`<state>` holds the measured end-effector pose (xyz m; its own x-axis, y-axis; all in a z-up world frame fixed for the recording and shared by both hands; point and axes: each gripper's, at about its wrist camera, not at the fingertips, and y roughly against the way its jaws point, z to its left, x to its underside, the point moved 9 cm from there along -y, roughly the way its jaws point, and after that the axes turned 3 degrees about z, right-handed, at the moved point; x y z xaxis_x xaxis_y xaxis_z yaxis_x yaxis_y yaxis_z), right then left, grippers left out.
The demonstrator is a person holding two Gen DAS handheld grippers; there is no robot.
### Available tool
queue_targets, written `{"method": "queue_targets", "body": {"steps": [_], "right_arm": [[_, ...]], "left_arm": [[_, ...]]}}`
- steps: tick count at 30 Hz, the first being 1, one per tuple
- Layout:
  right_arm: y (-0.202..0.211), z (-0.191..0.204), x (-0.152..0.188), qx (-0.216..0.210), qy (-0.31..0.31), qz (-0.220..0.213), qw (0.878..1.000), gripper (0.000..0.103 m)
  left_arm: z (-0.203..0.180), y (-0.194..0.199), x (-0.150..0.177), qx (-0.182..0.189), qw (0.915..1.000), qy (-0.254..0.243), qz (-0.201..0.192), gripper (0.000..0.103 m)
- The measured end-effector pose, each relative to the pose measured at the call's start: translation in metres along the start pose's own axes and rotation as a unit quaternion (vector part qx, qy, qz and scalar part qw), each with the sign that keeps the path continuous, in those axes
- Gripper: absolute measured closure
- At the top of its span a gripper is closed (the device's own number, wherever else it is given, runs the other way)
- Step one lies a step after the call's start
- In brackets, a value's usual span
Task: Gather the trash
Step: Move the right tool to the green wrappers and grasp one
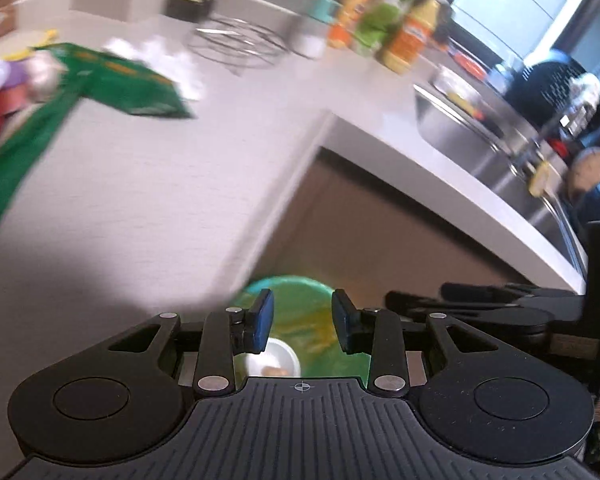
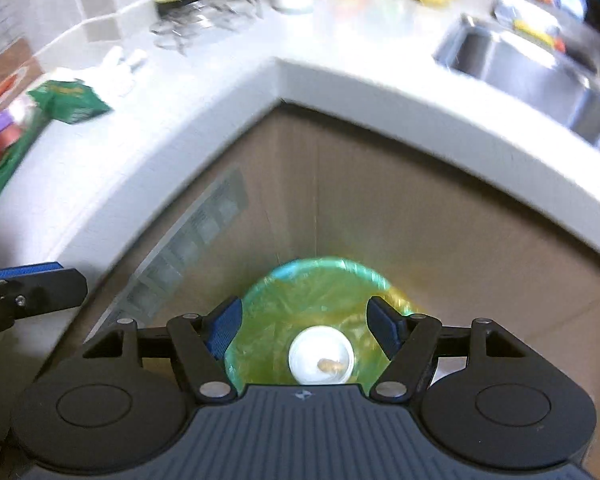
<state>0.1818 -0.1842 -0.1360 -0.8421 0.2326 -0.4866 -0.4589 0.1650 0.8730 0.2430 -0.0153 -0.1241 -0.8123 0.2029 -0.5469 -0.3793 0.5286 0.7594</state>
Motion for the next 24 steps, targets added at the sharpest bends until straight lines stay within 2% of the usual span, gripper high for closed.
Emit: {"method": "queue_targets", "body": {"steps": [4,7,11,13,20,24], "right_arm": [[0.011,0.028,-0.019,-0.003,0.040,-0.042,0.998,0.032],[0.007,0.054,-0.036,-0.017,0.070,-0.065,0.995,0.030],[0.007,0.091,-0.054,-0.052,0.114,-0.079,0.989,0.030],[0.003,0.113,-0.062,-0.072,0.134,-0.085,0.985,0.030],[0.011,0.197,-0.094,-0.194,0.188,-0.086,0.959,0.030],[0.010,0.256,-0.104,-0.223,0.236,-0.088,0.942,0.030]], "left_arm": [[0.031,0.025,-0.003,-0.024,0.9985,0.038,-0.032,0.067],[0.058,0.048,-0.009,-0.054,0.9941,0.068,-0.066,0.067],[0.093,0.075,-0.015,-0.134,0.9787,0.101,-0.119,0.067],[0.110,0.088,-0.017,-0.155,0.9713,0.124,-0.131,0.067],[0.135,0.119,0.003,-0.196,0.9518,0.183,-0.149,0.067],[0.145,0.138,0.019,-0.218,0.9412,0.204,-0.157,0.067]]}}
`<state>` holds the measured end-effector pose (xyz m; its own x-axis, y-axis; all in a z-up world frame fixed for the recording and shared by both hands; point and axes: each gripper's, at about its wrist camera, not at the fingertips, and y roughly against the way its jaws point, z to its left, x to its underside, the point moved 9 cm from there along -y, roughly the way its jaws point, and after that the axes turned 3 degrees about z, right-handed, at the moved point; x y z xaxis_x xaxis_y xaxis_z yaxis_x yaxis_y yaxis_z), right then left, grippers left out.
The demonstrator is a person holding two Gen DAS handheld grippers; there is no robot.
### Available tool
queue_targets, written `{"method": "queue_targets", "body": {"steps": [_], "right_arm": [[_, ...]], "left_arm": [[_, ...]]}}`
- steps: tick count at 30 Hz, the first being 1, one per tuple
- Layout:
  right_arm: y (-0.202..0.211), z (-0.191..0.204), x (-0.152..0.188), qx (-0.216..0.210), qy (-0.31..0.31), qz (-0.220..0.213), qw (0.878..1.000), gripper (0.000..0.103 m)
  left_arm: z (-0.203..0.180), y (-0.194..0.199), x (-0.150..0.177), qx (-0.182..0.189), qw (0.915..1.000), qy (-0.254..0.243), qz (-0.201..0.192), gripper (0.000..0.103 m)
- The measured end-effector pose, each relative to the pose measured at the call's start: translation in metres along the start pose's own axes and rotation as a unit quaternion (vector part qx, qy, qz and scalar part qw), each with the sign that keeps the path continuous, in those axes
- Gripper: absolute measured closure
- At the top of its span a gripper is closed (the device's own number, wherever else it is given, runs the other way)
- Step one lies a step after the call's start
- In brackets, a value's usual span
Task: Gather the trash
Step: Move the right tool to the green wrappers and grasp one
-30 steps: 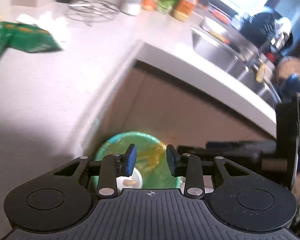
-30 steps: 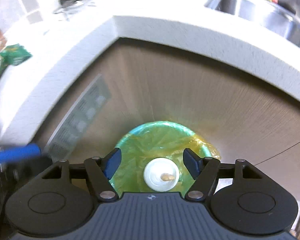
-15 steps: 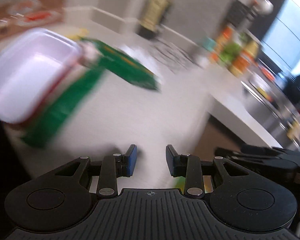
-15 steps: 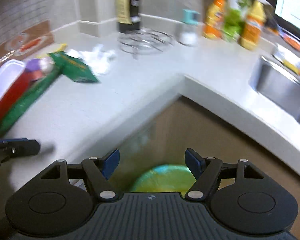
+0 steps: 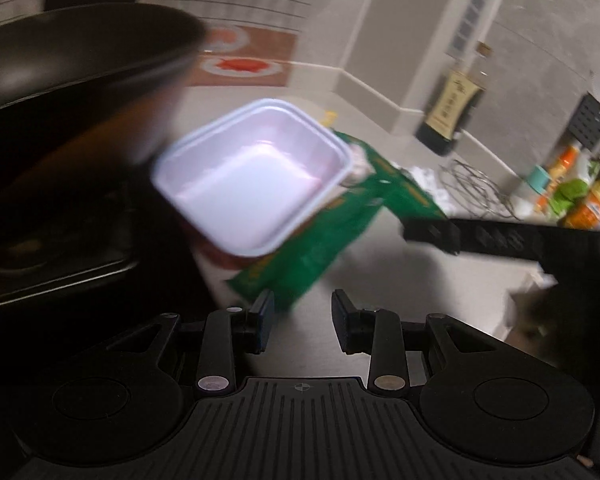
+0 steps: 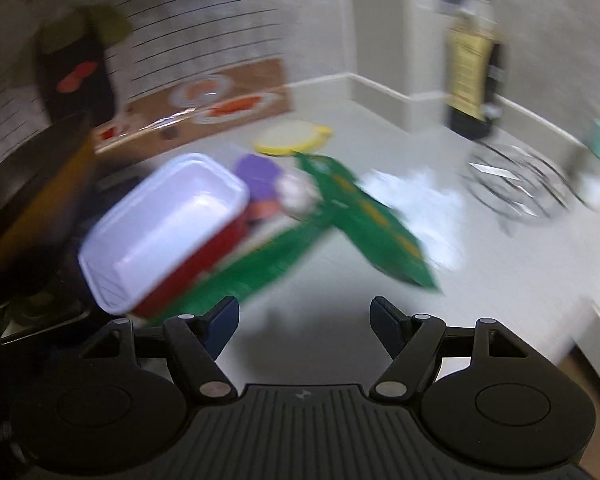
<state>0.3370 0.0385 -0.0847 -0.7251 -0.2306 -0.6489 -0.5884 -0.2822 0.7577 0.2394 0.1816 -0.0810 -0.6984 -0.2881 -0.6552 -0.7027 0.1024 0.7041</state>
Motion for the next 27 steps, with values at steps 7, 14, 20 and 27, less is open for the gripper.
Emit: {"method": "queue_targets", "body": {"steps": [7,14,20,27], "right_arm": [[-0.062,0.082,-0.029,-0.093,0.027,0.036,0.995,0.030],[-0.074,0.073,-0.016,-0.099,0.008,0.067,0.993,0.086],[-0.044,0.002,-0.001,-0.021,-0.009,0.051,0.998,0.093],[-0.011,-0.036,0.026,-0.050,-0.020,0.053,0.997,0.092]], "left_arm": [[0.023,0.015,0.001,-0.020,0.9995,0.024,-0.006,0.068],[0.012,0.014,-0.001,0.015,0.9998,0.008,-0.010,0.068],[-0.010,-0.004,-0.009,0.043,0.9990,0.005,-0.008,0.068],[-0.030,-0.028,-0.010,0.043,0.9989,-0.014,0.012,0.068]]}}
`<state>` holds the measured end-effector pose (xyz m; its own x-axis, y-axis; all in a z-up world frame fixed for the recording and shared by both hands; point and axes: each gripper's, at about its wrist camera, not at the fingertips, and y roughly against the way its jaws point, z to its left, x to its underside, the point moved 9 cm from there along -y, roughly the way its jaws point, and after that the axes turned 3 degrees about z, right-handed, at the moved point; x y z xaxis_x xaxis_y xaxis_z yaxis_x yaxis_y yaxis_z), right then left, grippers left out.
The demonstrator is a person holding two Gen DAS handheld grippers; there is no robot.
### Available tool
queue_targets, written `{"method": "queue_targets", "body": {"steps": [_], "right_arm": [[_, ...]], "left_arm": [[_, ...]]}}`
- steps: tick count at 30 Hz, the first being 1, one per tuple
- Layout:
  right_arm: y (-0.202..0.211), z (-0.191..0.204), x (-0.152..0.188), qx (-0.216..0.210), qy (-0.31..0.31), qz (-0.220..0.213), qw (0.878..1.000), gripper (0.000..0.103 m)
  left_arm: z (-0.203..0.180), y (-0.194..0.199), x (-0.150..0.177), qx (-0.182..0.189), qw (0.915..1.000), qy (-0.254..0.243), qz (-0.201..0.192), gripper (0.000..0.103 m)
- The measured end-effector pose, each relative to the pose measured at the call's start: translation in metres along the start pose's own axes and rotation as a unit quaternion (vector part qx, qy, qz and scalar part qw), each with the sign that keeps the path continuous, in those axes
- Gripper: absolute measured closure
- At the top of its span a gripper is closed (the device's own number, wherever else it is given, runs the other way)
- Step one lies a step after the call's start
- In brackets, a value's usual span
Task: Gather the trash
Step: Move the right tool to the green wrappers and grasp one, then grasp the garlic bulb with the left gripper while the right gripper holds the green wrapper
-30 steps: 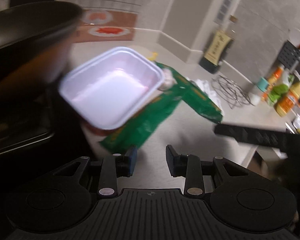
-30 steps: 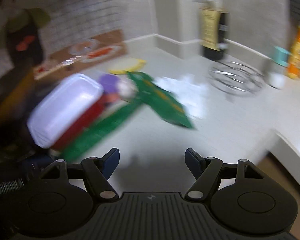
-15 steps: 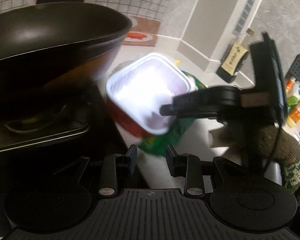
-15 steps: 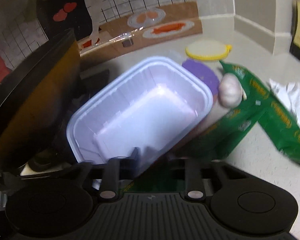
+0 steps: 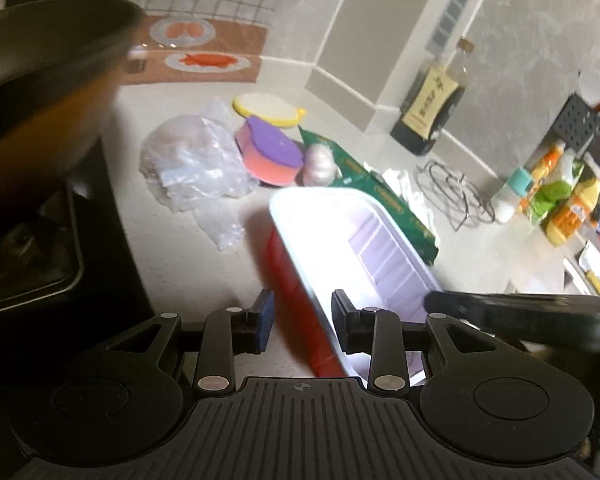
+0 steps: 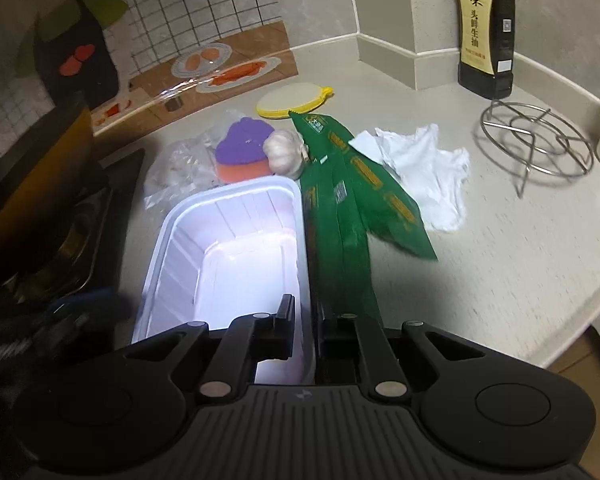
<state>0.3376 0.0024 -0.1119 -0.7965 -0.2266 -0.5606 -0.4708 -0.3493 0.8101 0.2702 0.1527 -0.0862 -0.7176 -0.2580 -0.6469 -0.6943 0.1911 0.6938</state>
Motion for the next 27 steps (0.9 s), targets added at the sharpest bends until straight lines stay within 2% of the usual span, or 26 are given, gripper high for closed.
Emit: {"method": "queue_targets", "body": {"steps": [4,8,9,13,19,24,25,27], "right_arm": [[0.015,-0.005,0.013,-0.010,0.005,-0.004,1.000,0.088],[0.031,-0.018,0.009,0.010,-0.011,-0.040,0.999,0.064],[0.034,-0.023,0.006,0.019,-0.016,-0.050,0.998,0.063],[0.031,-0.039,-0.009,0.043,-0.021,-0.064,0.997,0.063],[-0.013,-0.045,-0.040,0.074,0.012,-0.064,0.995,0.063],[-0.059,-0.053,-0.061,0.088,0.018,-0.032,0.995,0.064],[-0.063,-0.054,-0.061,0.085,0.014,-0.022,0.996,0.071],[-0.061,-0.054,-0.058,0.067,0.009,-0.018,0.998,0.077]], "left_arm": [[-0.002,-0.015,0.006,-0.011,0.9997,-0.010,0.018,0.065],[-0.003,-0.013,0.008,-0.038,0.9985,-0.038,0.010,0.067],[-0.002,-0.011,0.009,-0.044,0.9980,-0.044,0.009,0.068],[0.010,0.003,0.016,-0.062,0.9972,-0.040,0.009,0.068],[0.031,0.023,0.017,-0.092,0.9957,-0.005,-0.007,0.068],[0.023,0.042,0.004,-0.079,0.9962,0.007,-0.037,0.068],[0.019,0.044,0.000,-0.076,0.9962,0.004,-0.042,0.068],[0.008,0.045,-0.006,-0.068,0.9965,-0.002,-0.048,0.068]]}}
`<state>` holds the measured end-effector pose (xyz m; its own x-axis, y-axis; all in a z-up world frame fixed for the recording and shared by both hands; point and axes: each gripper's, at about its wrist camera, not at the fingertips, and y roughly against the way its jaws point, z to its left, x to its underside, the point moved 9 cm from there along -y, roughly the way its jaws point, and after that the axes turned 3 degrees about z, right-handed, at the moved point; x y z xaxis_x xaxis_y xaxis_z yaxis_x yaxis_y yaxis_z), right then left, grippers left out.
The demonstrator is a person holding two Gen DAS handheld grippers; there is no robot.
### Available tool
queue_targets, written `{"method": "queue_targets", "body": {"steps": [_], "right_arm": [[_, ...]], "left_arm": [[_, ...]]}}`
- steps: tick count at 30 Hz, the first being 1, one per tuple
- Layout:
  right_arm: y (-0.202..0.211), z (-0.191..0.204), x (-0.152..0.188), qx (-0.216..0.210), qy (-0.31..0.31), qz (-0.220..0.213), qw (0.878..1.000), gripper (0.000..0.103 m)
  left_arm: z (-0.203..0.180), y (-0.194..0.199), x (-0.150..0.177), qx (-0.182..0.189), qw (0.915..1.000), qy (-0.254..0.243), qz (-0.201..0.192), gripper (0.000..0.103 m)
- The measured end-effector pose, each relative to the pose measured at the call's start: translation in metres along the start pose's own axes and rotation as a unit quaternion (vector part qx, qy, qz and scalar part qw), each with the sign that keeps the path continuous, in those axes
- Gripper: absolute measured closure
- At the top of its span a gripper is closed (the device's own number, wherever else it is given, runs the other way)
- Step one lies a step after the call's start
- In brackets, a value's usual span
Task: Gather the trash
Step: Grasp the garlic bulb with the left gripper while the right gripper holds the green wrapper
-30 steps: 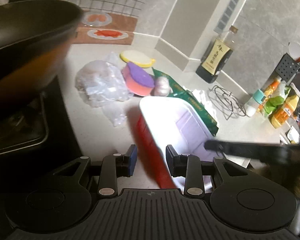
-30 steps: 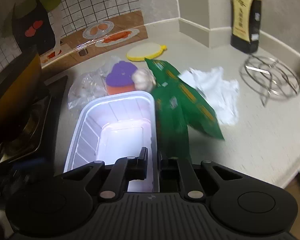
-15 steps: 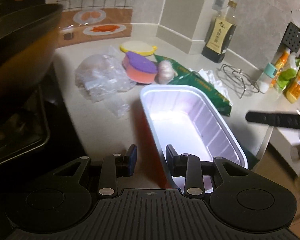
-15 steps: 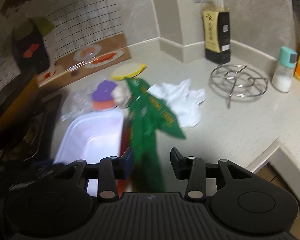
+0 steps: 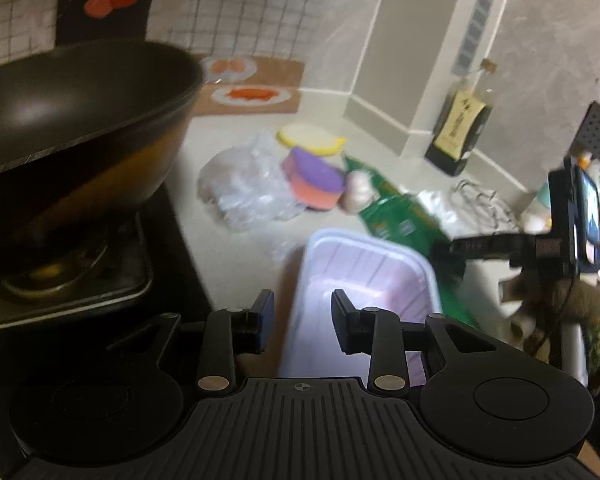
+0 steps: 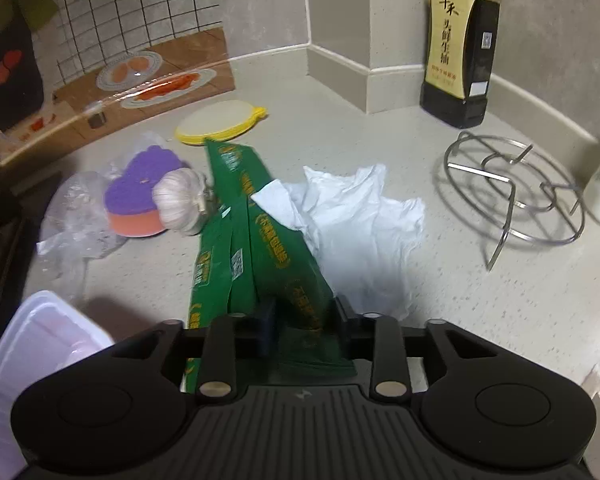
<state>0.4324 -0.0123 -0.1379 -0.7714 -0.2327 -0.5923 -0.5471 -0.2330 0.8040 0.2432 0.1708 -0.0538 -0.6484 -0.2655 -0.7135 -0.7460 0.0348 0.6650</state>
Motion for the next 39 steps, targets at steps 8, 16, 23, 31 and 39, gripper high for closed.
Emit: {"method": "queue_targets", "body": {"steps": [8,16,23,31,39], "right_arm": [[0.061,-0.039,0.040,-0.017,-0.024,-0.015,0.999,0.081],[0.089,-0.083,0.082,0.007,-0.041,-0.032,0.999,0.080],[0.084,-0.074,0.089,-0.031,-0.058,-0.050,0.997,0.068],[0.087,-0.067,0.091,0.007,-0.006,-0.073,0.997,0.060],[0.091,-0.075,0.084,0.064,0.020,-0.112,0.991,0.039]], "left_arm": [[-0.088,-0.021,-0.012,0.106,0.9936,-0.030,0.025,0.068],[-0.122,-0.081,-0.065,0.063,0.9962,-0.059,0.011,0.068],[-0.101,-0.167,-0.137,-0.007,0.9976,-0.059,0.034,0.068],[-0.100,-0.222,-0.110,-0.074,0.9778,-0.174,0.091,0.061],[-0.094,-0.237,-0.091,-0.049,0.9770,-0.167,0.123,0.053]]}}
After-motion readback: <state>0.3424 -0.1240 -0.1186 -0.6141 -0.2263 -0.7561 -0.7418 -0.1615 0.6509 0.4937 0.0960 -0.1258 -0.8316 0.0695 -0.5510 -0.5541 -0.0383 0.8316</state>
